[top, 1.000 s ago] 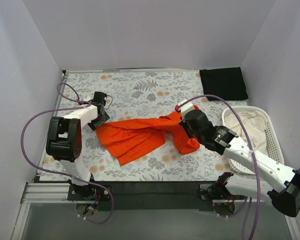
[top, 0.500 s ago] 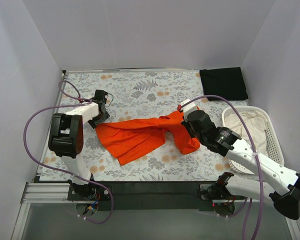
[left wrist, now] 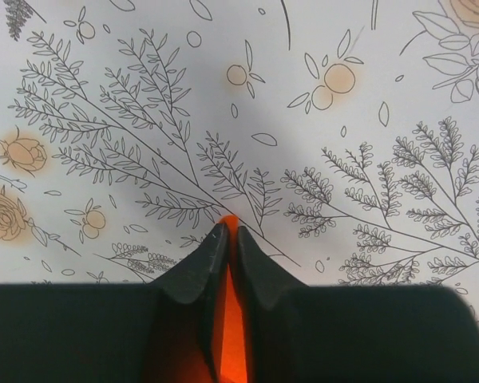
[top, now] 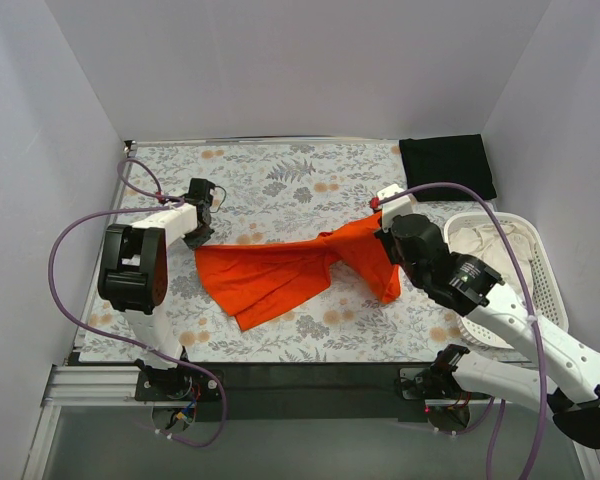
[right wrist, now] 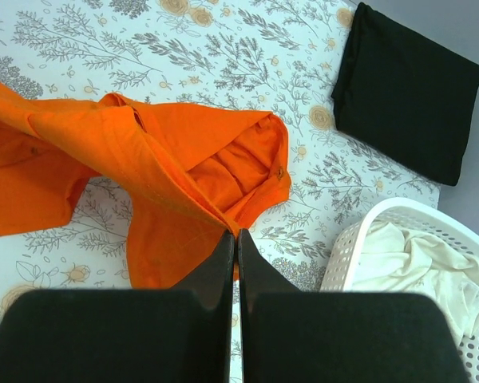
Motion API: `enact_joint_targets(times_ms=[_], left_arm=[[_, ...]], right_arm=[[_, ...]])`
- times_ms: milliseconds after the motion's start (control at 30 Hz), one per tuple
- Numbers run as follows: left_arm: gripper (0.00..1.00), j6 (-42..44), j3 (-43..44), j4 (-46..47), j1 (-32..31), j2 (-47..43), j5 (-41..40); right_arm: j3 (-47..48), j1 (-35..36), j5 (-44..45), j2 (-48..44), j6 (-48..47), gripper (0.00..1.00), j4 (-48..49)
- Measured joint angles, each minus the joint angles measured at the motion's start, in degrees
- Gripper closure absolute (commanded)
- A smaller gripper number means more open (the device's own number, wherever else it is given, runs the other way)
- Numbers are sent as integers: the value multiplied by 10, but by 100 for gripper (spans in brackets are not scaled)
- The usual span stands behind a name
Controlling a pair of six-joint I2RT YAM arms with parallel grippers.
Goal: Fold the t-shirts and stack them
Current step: Flatten the tshirt out
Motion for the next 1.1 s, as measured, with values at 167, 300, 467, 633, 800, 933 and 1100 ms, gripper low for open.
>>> enact_joint_targets(times_ms=[167,300,467,633,800,933,1100], left_arm=[[100,9,0,-2,0,0,-5],[100,15,1,-2,0,-1,-7],[100,30,20,-14,5,-1,-13],[100,54,141,-42,20,-1,-29],[100,76,318,-62,25,-2,-52],[100,96,394,-52,25,-39,-64],[100,130,345,4,25,-185,-61]], right_arm=[[1,0,2,11,0,99,-1],[6,-4,5,31,-2,99,-2],[32,-32,6,72,-14,99,1],[107,-92,2,145,-39,99,10],[228,-153,-5,214,-64,99,25],[311,-169,-16,229,-89,99,41],[340,-168,-66,186,-124,99,56]])
